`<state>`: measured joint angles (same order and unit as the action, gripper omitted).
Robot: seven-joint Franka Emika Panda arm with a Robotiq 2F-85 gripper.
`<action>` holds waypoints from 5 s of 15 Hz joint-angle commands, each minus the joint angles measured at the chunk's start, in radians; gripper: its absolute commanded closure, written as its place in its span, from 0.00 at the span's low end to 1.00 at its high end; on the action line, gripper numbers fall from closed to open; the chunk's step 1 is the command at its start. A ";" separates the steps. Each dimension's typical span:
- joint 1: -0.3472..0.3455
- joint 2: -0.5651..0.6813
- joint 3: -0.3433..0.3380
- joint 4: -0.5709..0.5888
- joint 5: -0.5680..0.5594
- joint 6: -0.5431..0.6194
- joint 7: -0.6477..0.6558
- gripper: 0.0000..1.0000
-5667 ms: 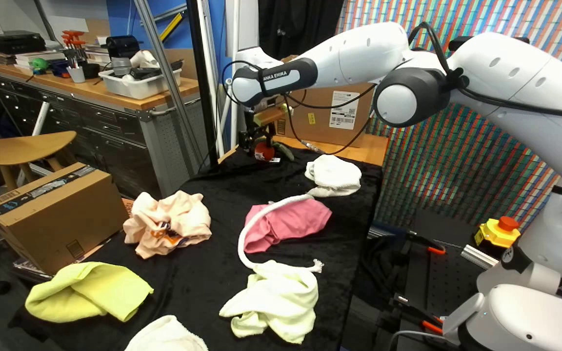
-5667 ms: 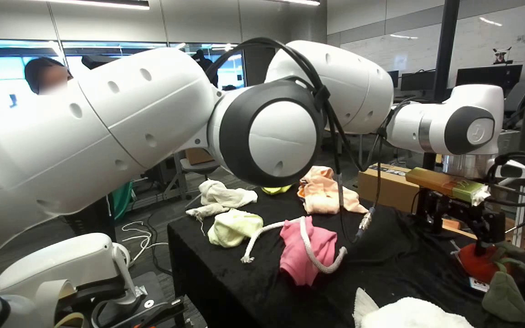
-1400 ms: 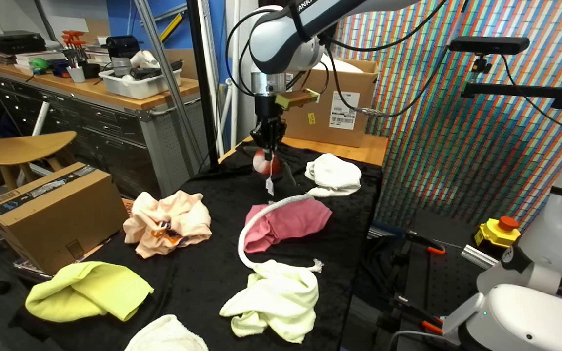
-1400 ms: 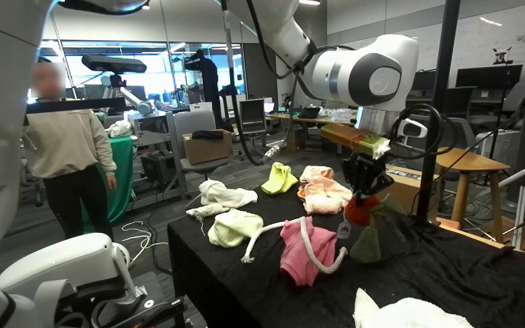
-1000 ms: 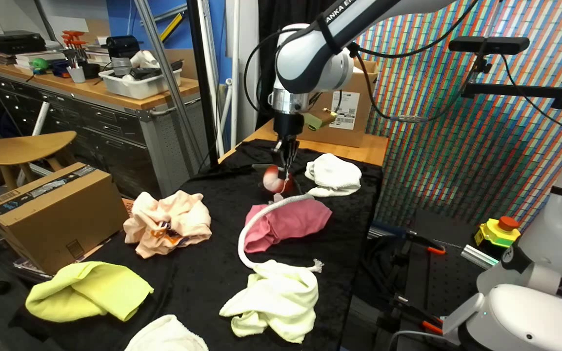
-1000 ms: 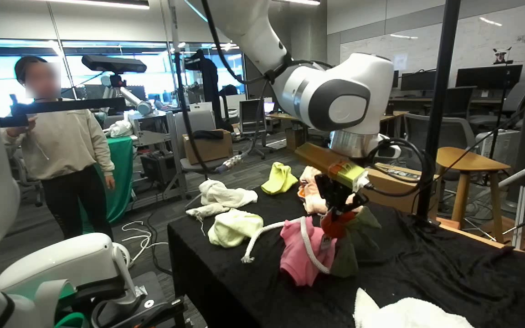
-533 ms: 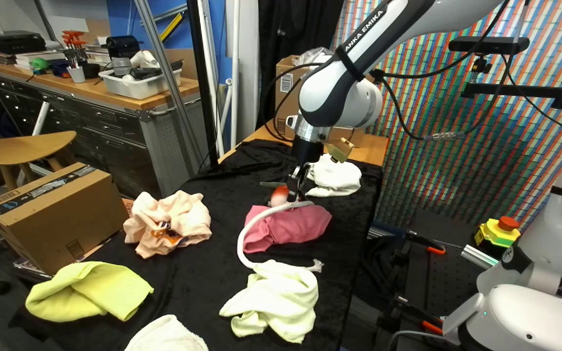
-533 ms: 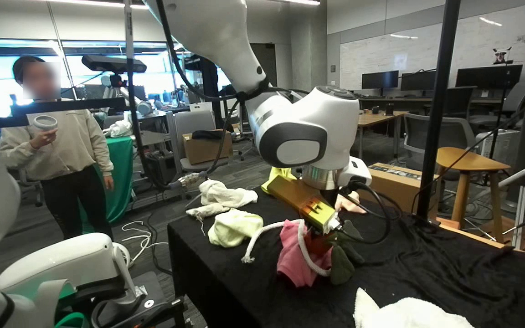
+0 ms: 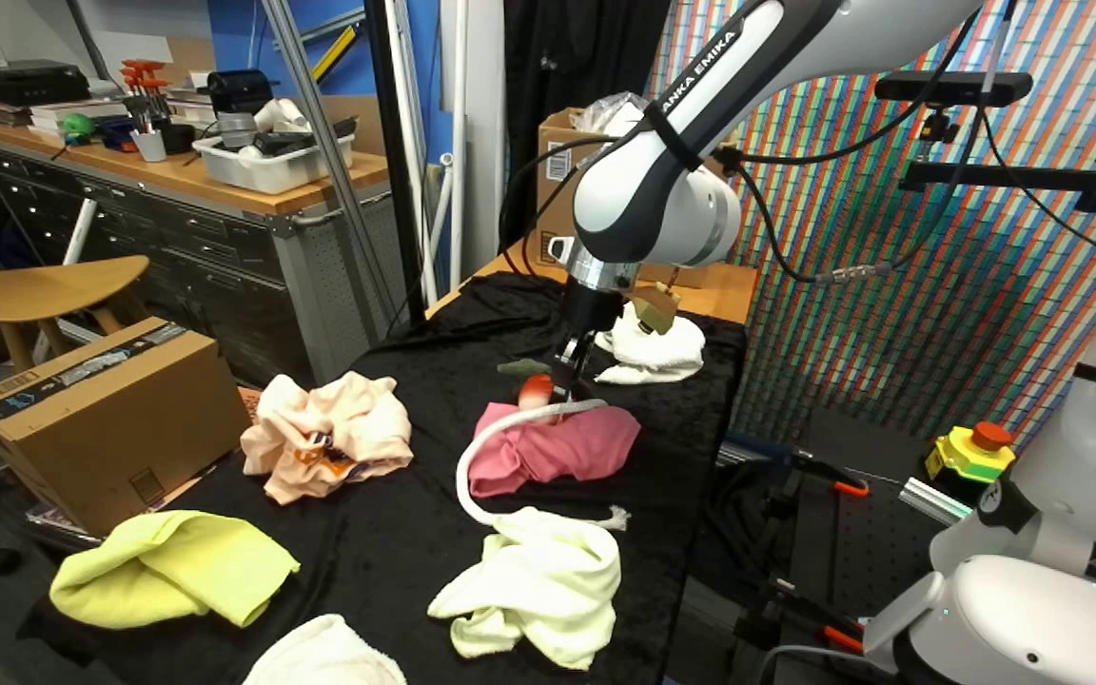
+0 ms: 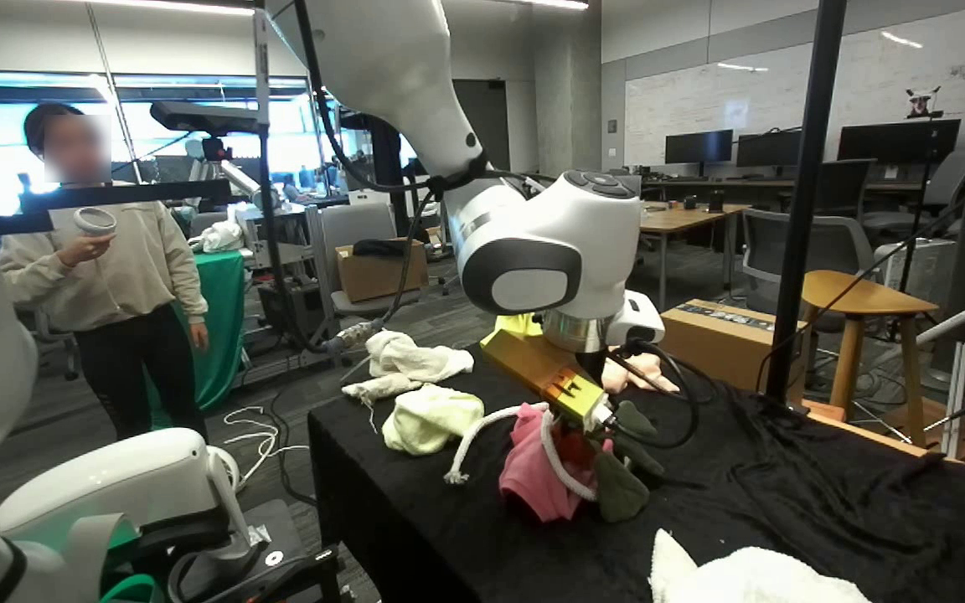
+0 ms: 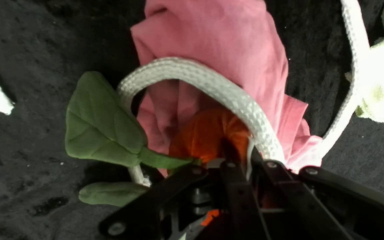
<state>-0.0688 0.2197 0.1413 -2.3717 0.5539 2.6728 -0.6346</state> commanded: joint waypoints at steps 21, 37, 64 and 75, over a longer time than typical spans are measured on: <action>0.020 -0.154 -0.106 -0.104 -0.273 0.063 0.210 0.00; -0.001 0.050 -0.366 0.035 -0.802 0.096 0.916 0.00; -0.013 0.225 -0.422 0.248 -0.741 0.000 0.866 0.88; -0.042 0.019 -0.306 0.156 -0.678 -0.013 0.707 0.90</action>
<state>-0.0919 0.3595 -0.2135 -2.1512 -0.1725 2.6761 0.1678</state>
